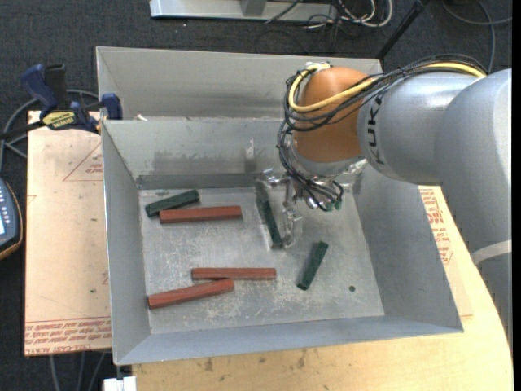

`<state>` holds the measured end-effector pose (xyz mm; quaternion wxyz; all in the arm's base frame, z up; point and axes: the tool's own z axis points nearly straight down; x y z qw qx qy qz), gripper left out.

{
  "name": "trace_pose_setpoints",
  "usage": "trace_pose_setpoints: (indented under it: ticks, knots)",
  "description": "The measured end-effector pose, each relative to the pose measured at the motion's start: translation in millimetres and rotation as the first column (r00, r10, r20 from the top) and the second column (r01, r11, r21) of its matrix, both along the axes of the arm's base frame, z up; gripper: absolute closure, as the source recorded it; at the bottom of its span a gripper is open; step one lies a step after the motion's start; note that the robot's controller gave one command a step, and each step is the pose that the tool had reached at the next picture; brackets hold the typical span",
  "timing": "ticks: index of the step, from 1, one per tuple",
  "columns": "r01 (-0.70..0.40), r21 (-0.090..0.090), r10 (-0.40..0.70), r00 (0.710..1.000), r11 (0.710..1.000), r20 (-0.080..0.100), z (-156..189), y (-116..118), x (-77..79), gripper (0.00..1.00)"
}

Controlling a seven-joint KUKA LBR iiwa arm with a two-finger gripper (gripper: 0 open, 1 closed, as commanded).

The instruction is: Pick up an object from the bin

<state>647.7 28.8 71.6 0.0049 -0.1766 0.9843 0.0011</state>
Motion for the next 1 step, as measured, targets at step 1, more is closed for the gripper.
trace_pose_setpoints:
  ticks: [1]
  knots:
    - [0.075, 0.003, -0.075, 0.997, 0.997, -0.004, -0.7, 101.4, -3.5, 0.0]
